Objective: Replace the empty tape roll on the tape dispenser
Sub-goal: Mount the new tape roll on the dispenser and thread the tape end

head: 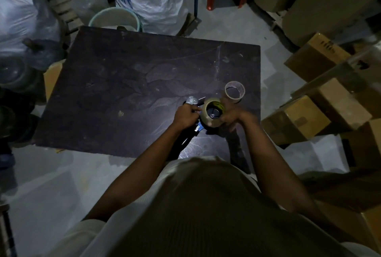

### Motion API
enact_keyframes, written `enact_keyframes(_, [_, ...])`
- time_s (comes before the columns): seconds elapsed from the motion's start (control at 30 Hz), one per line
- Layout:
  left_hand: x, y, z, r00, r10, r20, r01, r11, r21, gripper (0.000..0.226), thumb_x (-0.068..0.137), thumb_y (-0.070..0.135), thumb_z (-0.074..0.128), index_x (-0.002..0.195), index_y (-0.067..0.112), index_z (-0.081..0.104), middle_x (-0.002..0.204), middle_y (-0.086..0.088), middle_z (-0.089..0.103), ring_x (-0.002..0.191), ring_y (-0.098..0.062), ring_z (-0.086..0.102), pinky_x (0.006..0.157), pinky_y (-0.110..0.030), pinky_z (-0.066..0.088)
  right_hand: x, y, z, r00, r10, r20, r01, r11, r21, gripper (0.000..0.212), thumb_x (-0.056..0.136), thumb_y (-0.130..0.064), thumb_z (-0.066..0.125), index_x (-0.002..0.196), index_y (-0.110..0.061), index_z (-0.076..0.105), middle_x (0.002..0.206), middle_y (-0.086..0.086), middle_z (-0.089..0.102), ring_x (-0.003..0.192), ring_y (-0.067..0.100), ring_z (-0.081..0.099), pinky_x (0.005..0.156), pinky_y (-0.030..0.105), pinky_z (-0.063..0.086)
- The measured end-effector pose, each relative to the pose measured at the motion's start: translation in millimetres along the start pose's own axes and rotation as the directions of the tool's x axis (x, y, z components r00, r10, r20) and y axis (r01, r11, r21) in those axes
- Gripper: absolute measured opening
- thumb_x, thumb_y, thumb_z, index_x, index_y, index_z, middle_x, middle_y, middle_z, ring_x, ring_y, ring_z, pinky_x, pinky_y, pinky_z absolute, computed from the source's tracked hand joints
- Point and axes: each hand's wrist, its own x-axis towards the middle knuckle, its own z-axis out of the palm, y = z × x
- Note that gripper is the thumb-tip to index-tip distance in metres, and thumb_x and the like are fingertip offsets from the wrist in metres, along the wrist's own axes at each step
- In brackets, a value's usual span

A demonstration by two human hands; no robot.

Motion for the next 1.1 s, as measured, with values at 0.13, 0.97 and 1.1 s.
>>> enact_keyframes(0.13, [2, 0, -1, 1.0, 0.027, 0.011, -0.027, 0.999, 0.038, 0.03, 0.092, 0.013, 0.058, 0.115, 0.021, 0.077, 0.103, -0.011, 0.077, 0.084, -0.02, 0.068, 0.06, -0.014, 0.041, -3, -3, 1, 0.995, -0.05, -0.087, 0.039, 0.992, -0.122, 0.131, 0.052, -0.027, 0.1, 0.157, -0.031, 0.023, 0.156, 0.0, 0.041, 0.13, 0.033, 0.053, 0.086, 0.037, 0.056])
enact_keyframes(0.97, [-13, -39, 17, 0.947, 0.063, -0.315, -0.041, 0.996, 0.075, 0.048, 0.073, 0.024, 0.078, 0.12, 0.027, 0.066, 0.112, -0.002, 0.046, 0.114, -0.024, 0.04, 0.098, -0.044, 0.045, -1, -15, 48, 0.929, -0.022, -0.37, -0.066, 0.973, -0.223, 0.112, 0.043, -0.04, 0.101, 0.138, -0.018, 0.045, 0.132, 0.02, 0.054, 0.116, 0.038, 0.06, 0.093, 0.041, 0.053])
enact_keyframes(1.1, [-17, -33, 11, 0.932, 0.134, -0.338, -0.092, 0.986, 0.137, 0.037, 0.075, 0.022, 0.079, 0.111, 0.024, 0.07, 0.106, 0.001, 0.051, 0.111, -0.024, 0.043, 0.094, -0.038, 0.04, 7, 1, 49, 0.939, -0.035, -0.343, -0.018, 0.988, -0.152, 0.123, 0.046, -0.043, 0.1, 0.15, -0.019, 0.039, 0.136, 0.02, 0.055, 0.123, 0.036, 0.057, 0.102, 0.039, 0.048])
